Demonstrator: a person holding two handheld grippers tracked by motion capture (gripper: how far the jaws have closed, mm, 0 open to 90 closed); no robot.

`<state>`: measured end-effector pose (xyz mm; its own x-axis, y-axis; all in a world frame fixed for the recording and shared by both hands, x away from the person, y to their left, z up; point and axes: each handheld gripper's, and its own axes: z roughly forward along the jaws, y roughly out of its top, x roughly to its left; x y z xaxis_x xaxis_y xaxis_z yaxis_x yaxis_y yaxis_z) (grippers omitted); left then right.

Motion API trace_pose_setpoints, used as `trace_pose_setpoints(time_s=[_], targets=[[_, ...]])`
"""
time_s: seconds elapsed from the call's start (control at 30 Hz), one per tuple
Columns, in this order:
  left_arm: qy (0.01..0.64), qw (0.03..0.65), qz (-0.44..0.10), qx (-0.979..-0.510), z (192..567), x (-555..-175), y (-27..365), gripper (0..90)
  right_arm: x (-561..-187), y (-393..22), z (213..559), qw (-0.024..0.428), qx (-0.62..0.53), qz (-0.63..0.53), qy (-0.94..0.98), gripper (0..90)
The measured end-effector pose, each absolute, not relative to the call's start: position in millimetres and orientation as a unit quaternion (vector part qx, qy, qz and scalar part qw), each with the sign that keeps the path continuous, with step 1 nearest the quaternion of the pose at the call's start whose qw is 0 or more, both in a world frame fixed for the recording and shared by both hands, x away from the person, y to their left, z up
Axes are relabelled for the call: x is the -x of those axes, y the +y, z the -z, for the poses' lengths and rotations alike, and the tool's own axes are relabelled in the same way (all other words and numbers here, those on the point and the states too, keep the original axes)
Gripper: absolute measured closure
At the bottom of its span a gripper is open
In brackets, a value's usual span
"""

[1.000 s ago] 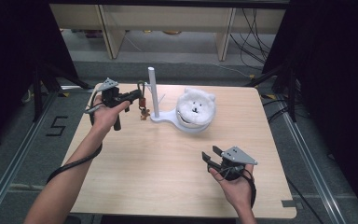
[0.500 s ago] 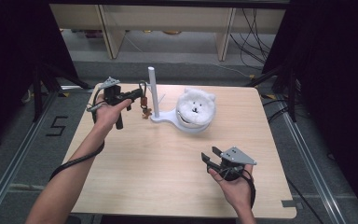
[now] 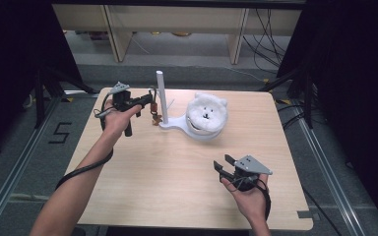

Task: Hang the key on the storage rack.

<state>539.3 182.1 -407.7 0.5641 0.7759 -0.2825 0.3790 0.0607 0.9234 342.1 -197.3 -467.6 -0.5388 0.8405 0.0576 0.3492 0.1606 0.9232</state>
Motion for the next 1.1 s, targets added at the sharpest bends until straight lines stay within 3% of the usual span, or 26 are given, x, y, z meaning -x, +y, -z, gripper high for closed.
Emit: trace_pose_setpoints(time_s=[0.47,1.1], targets=[[0.43,0.568,-0.182,-0.678,413,-542,176,83.0,-341,-201,468,0.239,-0.423,-0.49,0.723,51.8],[0.418,0.546,-0.213,-0.694,412,-518,195,68.6,-345,-204,473,0.235,-0.436,-0.493,0.715,52.6]])
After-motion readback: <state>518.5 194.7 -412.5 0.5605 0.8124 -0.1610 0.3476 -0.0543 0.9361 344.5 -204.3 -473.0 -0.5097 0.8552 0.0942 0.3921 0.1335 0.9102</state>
